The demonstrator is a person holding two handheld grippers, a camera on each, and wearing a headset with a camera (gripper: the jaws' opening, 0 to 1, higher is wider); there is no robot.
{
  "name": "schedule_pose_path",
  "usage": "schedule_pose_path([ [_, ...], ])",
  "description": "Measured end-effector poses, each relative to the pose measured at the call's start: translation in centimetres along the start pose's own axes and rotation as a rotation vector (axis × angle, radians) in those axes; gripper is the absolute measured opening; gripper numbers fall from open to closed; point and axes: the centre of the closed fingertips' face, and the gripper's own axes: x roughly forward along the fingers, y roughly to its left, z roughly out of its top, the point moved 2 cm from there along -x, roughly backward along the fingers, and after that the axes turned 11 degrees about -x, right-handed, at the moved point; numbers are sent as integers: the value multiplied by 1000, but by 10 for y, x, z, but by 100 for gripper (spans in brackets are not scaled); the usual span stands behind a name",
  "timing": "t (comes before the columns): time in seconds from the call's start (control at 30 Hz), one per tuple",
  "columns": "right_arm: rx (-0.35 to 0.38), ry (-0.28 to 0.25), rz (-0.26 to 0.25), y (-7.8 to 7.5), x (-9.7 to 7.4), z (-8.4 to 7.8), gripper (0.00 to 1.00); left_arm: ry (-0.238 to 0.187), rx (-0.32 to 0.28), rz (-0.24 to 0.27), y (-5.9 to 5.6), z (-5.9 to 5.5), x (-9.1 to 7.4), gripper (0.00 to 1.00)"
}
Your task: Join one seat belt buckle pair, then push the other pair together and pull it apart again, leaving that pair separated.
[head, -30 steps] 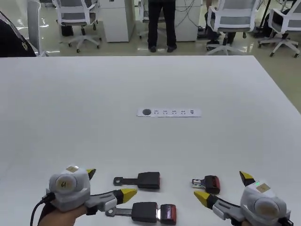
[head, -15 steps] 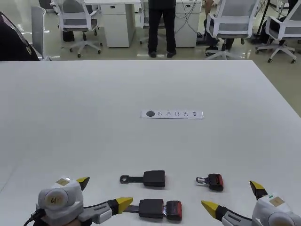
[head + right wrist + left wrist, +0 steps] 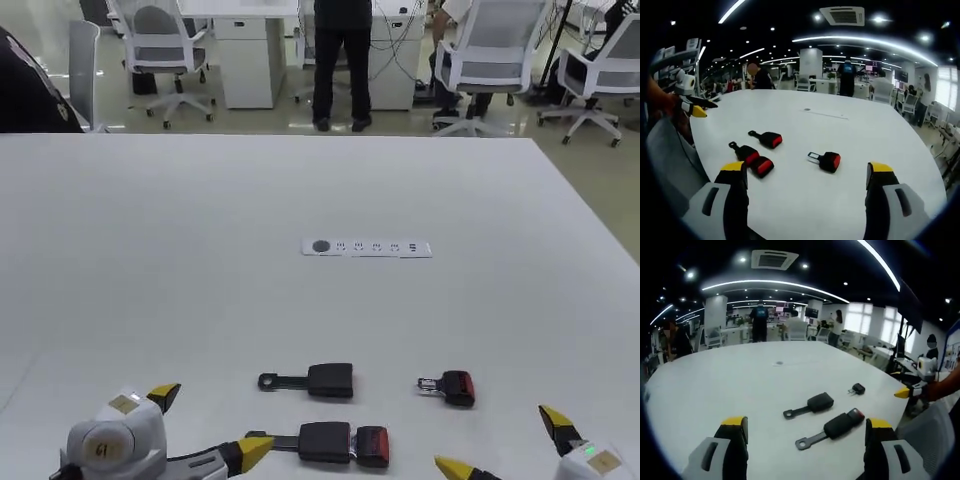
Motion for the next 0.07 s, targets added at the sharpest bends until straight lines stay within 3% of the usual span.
schedule_pose_path([
  [0.07, -2, 2, -4, -1, 0, -2, 100, -3, 10, -4, 0, 1, -1, 100],
])
